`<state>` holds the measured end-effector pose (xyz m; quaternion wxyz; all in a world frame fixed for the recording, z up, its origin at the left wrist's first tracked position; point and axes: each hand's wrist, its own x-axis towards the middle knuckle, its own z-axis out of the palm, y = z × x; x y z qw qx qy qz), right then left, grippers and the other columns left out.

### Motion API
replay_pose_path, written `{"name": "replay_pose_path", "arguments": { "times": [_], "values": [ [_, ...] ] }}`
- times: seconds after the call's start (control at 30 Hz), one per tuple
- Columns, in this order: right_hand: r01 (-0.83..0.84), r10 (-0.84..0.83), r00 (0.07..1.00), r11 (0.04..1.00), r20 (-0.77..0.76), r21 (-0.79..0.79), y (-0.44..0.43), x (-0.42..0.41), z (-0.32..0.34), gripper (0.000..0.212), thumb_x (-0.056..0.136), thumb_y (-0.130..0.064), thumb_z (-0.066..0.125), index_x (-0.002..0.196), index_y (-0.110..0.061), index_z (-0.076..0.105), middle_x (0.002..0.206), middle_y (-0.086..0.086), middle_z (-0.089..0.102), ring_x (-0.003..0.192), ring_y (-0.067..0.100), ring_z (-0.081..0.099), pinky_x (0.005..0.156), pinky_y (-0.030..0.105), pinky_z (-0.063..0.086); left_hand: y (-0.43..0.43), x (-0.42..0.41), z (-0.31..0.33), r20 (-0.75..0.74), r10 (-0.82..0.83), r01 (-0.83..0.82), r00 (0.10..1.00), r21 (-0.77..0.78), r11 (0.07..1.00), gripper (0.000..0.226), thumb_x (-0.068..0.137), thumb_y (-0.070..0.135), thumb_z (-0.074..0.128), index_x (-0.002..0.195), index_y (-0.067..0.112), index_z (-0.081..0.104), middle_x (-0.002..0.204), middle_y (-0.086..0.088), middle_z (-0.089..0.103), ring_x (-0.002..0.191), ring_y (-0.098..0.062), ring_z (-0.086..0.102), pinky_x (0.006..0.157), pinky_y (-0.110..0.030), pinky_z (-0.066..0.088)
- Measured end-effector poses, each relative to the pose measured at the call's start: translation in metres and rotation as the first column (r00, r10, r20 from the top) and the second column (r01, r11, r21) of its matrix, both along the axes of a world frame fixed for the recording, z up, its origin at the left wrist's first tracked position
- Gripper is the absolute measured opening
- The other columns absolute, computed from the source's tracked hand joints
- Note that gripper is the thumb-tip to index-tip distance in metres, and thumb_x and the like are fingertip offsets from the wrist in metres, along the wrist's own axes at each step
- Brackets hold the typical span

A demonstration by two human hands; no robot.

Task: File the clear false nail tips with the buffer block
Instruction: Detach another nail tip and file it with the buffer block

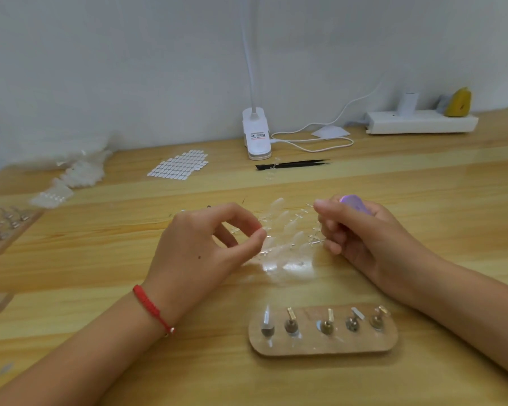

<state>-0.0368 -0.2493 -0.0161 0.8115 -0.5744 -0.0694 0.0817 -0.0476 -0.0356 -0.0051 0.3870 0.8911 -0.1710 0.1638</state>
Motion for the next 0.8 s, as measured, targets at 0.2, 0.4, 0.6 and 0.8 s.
{"name": "replay_pose_path", "arguments": {
  "times": [0.2,0.4,0.6,0.8],
  "values": [
    [0.032,-0.027,0.997,0.997,0.067,-0.066,0.002,0.002,-0.004,0.038,0.062,-0.015,0.085,0.063,-0.019,0.047,0.090,0.006,0.073,0.084,0.016,0.066,0.069,0.024,0.052,-0.013,0.000,0.006,-0.268,-0.128,0.004,0.955,-0.420,0.908,0.016,0.068,0.031,0.078,0.078,0.021,0.072,0.072,0.002,0.072,0.051,-0.009,0.063,0.045,-0.012,0.041],
    [-0.033,0.043,0.994,0.994,0.097,-0.101,0.003,-0.003,0.000,0.039,0.064,-0.009,0.083,0.063,-0.022,0.046,0.072,0.006,0.067,0.063,0.016,0.061,0.055,0.020,0.049,-0.026,-0.005,0.001,-0.378,-0.279,0.007,0.883,-0.583,0.813,0.029,0.062,0.036,0.074,0.084,0.018,0.075,0.073,0.001,0.072,0.051,-0.004,0.056,0.043,-0.014,0.040],
    [-0.063,0.069,0.995,0.995,0.078,-0.076,0.003,-0.004,0.002,0.041,0.059,-0.010,0.085,0.062,-0.021,0.045,0.067,0.004,0.064,0.056,0.014,0.058,0.053,0.020,0.048,-0.025,-0.005,-0.003,-0.398,-0.290,-0.011,0.871,-0.605,0.796,0.031,0.059,0.044,0.073,0.078,0.019,0.076,0.058,0.007,0.065,0.042,0.000,0.049,0.043,-0.012,0.039],
    [-0.058,0.062,0.996,0.997,0.069,-0.057,0.004,-0.005,0.004,0.041,0.067,-0.009,0.082,0.067,-0.017,0.042,0.066,0.001,0.065,0.057,0.013,0.060,0.051,0.018,0.047,-0.023,-0.005,-0.004,-0.428,-0.288,-0.025,0.857,-0.592,0.805,0.030,0.054,0.048,0.073,0.073,0.024,0.077,0.050,0.007,0.056,0.041,-0.001,0.046,0.045,-0.010,0.037]
  ]
}}
